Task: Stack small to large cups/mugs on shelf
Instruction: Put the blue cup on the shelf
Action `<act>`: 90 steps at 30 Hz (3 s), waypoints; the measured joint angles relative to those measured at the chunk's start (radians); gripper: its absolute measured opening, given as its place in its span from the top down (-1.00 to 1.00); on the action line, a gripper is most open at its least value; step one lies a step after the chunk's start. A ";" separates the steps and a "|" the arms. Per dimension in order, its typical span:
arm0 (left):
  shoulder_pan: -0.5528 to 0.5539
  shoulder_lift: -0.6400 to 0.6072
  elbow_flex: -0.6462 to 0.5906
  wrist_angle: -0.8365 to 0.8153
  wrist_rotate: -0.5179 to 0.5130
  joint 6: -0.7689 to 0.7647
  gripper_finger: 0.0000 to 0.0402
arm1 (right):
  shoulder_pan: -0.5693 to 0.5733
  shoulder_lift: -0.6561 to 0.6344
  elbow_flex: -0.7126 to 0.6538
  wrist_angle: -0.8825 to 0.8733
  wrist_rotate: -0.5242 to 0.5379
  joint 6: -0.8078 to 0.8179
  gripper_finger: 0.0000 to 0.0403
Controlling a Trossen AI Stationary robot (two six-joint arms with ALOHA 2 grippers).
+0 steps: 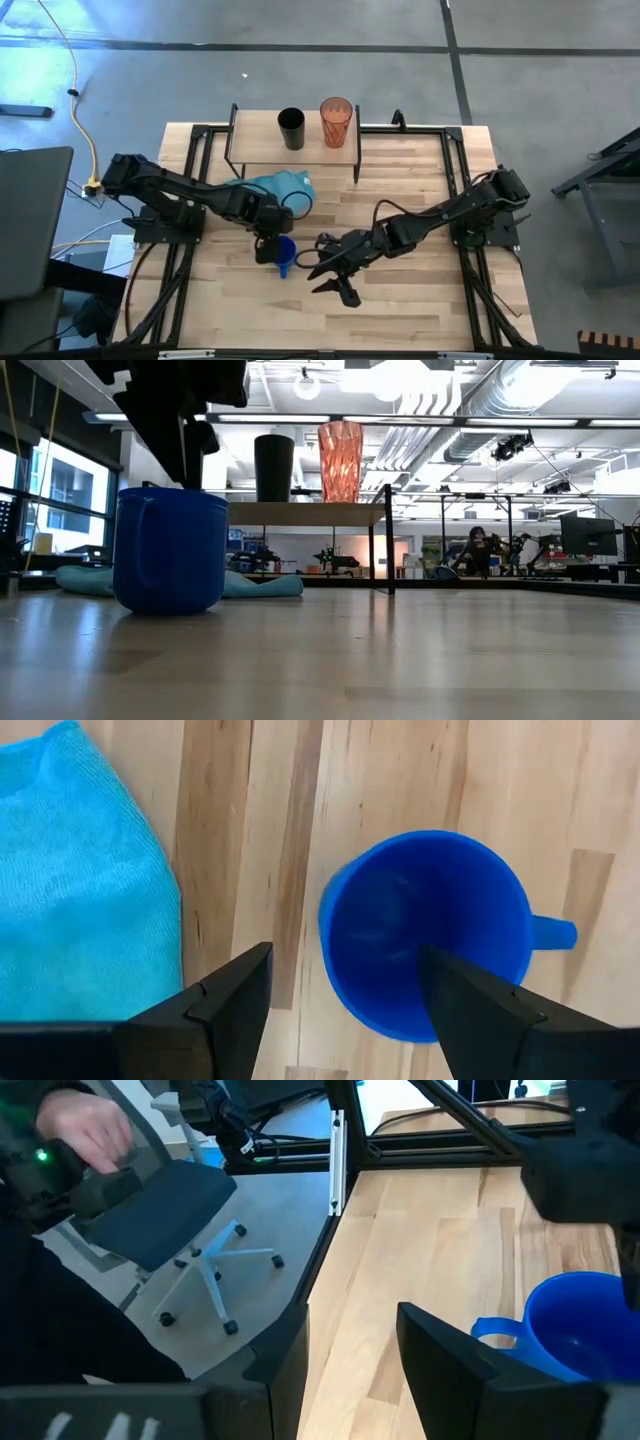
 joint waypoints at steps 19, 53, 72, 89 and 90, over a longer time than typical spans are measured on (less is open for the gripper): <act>0.000 0.059 0.000 0.064 -0.001 0.024 0.60 | 0.000 0.000 0.000 -0.004 0.020 0.008 0.28; -0.001 0.107 -0.019 0.054 -0.026 0.025 0.51 | 0.000 0.000 0.000 -0.016 0.021 0.007 0.28; 0.000 0.094 0.057 -0.131 -0.012 0.029 0.99 | 0.000 0.000 0.000 -0.049 0.008 0.013 0.28; 0.134 0.045 0.398 -0.498 0.027 0.086 1.00 | 0.044 -0.041 -0.002 -0.111 -0.089 -0.001 0.28; 0.147 0.033 0.413 -0.507 0.023 0.089 1.00 | 0.054 -0.056 -0.002 -0.126 -0.068 -0.018 0.28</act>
